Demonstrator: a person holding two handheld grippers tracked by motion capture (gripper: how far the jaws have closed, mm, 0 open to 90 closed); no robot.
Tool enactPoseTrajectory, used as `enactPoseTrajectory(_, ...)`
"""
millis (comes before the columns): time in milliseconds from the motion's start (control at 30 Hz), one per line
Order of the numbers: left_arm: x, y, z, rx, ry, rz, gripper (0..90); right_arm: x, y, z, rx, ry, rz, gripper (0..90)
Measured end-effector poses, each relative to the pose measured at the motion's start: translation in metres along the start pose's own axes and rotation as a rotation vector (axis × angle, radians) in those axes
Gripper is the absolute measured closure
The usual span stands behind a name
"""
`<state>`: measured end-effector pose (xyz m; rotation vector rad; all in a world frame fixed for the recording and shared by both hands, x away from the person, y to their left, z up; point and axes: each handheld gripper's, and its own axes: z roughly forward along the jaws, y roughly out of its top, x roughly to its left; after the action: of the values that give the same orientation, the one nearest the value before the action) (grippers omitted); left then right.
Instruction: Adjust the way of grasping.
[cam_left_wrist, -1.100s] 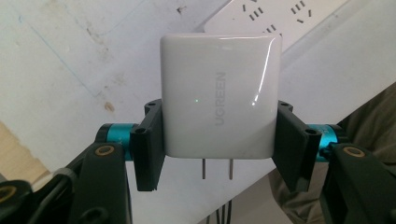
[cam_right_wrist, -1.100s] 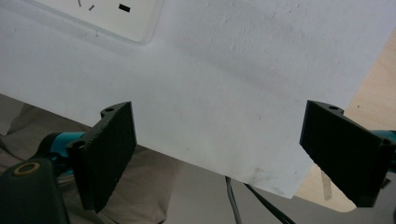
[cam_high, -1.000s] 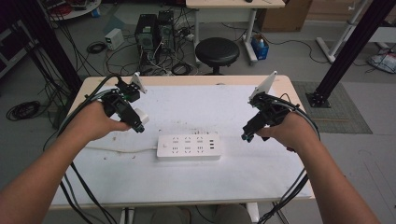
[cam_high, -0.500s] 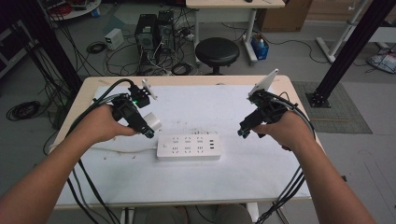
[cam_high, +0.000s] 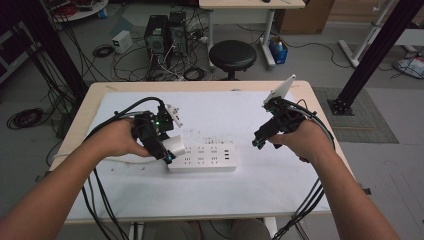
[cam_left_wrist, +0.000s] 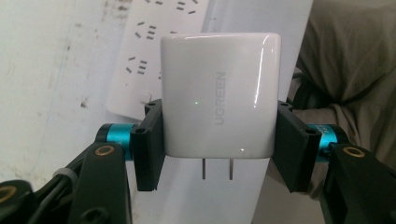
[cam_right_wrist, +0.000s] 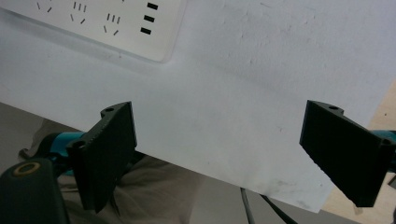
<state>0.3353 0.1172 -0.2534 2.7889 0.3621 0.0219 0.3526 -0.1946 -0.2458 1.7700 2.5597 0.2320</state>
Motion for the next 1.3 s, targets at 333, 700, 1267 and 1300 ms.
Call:
enactPoseTrajectory(333,-0.011,0.006,-0.004,-0.156,-0.051,0.125,42.5,0.0,-0.002,0.002,0.0,0.039,0.014,10.3)
enactPoseTrajectory(700,-0.013,0.007,0.004,-0.299,-0.1,0.149,42.5,-0.002,-0.007,0.007,-0.048,0.169,0.054,10.3)
enactPoseTrajectory(1267,-0.012,0.014,0.008,-0.309,-0.058,0.169,42.5,0.008,-0.012,0.016,-0.092,0.705,0.174,10.4)
enactPoseTrajectory(1300,-0.012,0.015,0.008,-0.309,-0.058,0.17,42.5,0.01,-0.012,0.018,-0.091,0.728,0.179,10.5)
